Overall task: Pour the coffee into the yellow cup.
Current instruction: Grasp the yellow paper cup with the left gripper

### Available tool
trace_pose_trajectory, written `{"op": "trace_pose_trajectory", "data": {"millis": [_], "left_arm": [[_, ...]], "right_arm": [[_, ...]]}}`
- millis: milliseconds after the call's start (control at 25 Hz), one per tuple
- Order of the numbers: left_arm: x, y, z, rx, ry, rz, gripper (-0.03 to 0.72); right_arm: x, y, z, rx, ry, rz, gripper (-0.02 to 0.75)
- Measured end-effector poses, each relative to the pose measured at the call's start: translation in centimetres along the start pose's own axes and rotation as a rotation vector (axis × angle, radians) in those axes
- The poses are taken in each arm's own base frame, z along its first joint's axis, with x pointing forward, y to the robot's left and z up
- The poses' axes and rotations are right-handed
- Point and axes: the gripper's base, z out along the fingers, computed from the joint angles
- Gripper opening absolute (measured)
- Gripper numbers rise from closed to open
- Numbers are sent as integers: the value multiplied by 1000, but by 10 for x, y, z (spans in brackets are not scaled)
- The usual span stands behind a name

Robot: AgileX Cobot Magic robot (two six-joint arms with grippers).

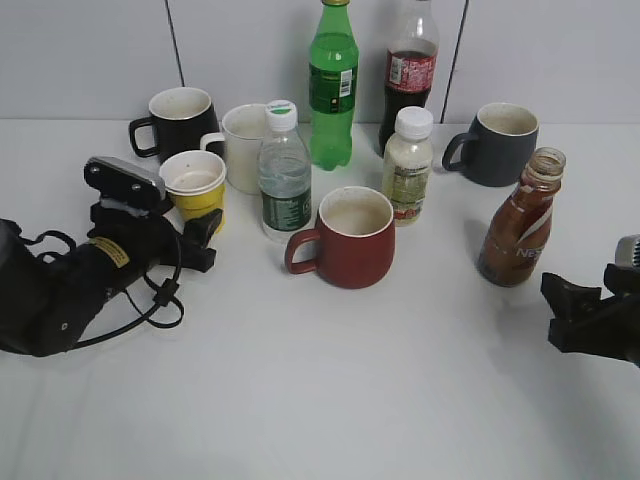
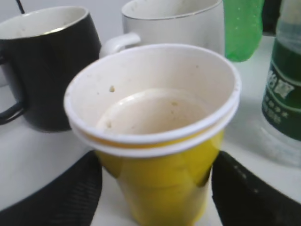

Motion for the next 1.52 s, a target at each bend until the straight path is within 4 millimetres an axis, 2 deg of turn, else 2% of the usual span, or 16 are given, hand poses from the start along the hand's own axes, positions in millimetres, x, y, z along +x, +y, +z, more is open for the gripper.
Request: {"op": "trace_pose_trajectory", "data": {"millis": [160, 360, 600, 1160, 1240, 1320, 1520], "left_arm": [[3, 0, 9, 2, -4, 1, 553], [-3, 2, 20, -2, -39, 4, 553], [6, 2, 33, -2, -39, 4, 554], [0, 3, 42, -3, -81, 8, 549], [0, 3, 42, -3, -81, 8, 536], [0, 3, 42, -3, -81, 8, 491], [0, 4, 42, -13, -80, 3, 335]], "right_arm": [[0, 0, 0, 0, 0, -1, 536], [0, 0, 0, 1, 0, -3, 536], [0, 0, 0, 1, 0, -5, 536], [0, 0, 0, 1, 0, -6, 536], [0, 0, 0, 1, 0, -6, 536], [0, 0, 0, 1, 0, -6, 536], [0, 0, 0, 1, 0, -7, 535]]}}
